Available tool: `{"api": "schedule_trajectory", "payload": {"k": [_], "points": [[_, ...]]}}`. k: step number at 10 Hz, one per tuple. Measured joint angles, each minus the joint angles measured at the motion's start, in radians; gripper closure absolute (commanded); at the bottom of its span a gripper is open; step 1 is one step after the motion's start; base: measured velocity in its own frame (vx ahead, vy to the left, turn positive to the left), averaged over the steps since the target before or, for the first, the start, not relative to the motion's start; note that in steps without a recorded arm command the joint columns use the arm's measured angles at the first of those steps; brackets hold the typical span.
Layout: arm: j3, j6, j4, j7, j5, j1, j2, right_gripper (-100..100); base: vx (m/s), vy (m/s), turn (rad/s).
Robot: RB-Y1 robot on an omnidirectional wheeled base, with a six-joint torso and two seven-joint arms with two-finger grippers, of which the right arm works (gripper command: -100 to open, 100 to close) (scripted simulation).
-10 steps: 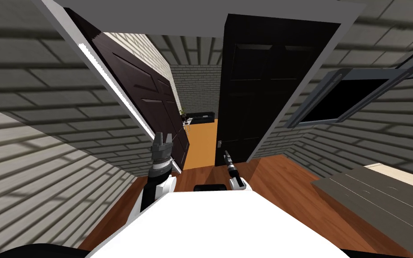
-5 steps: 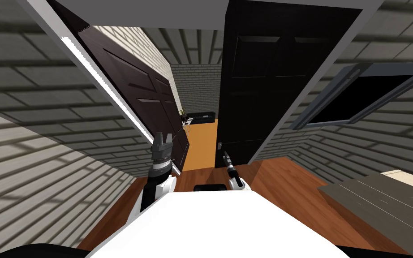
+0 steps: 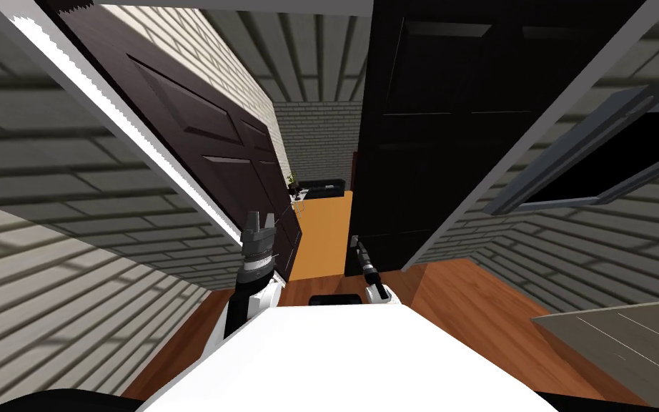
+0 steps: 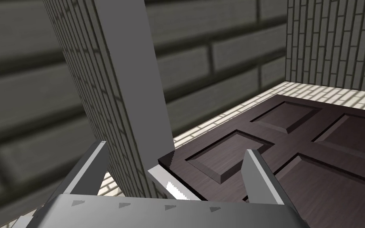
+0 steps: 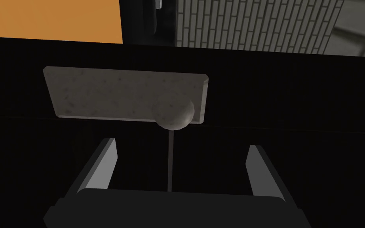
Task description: Push the door open
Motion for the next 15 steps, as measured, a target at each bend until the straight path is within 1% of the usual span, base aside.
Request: {"api": "schedule_trajectory", "payload": {"k": [3, 4, 5, 10, 11, 12, 13, 14, 15], "points": [[-0.007, -0.010, 0.016, 0.004, -0.002, -0.004, 0.005, -100, 0.205, 0.002, 0.023], [-0.009, -0.013, 0.020, 0.005, -0.003, -0.003, 0.008, -100, 0.068, 0.003, -0.002], [-0.008, -0.015, 0.020, 0.006, -0.003, -0.003, 0.009, 100, -0.013, 0.001, 0.003], [-0.008, -0.011, 0.021, 0.006, -0.002, -0.003, 0.008, 100, -0.011, -0.001, 0.001], [-0.008, -0.011, 0.021, 0.006, -0.002, -0.002, 0.009, 100, 0.101, 0.029, -0.031], [-0.013, -0.011, 0.033, 0.009, -0.004, -0.004, 0.010, 100, 0.162, 0.037, -0.045], [-0.018, -0.021, 0.056, 0.010, -0.008, -0.011, 0.010, 100, 0.113, 0.032, -0.012], [-0.023, -0.023, 0.060, 0.011, -0.010, -0.016, 0.009, 100, 0.061, 0.019, 0.004], [-0.025, -0.017, 0.042, 0.012, -0.010, -0.012, 0.008, 100, 0.106, 0.034, -0.026]]}}
